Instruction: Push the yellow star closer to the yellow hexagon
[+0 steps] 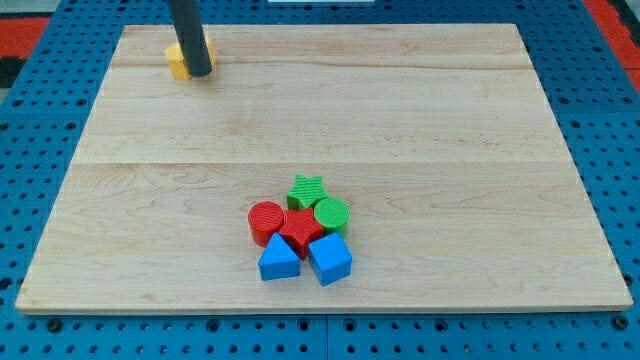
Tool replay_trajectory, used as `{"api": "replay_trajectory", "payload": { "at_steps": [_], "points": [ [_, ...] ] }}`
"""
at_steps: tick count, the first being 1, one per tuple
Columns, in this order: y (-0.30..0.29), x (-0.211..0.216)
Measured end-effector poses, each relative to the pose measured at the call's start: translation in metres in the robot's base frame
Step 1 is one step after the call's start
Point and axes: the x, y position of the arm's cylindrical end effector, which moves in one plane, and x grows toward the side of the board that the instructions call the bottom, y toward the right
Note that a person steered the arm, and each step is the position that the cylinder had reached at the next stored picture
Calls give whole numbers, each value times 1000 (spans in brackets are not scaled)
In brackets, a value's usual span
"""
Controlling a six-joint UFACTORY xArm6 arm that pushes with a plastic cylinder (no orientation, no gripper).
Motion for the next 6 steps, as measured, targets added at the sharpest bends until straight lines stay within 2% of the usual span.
{"api": "replay_trajectory", "payload": {
  "at_steps": [2, 3, 4, 6],
  "points": [
    [27, -6],
    [41, -21],
    [41, -45],
    [14, -45]
  ]
}}
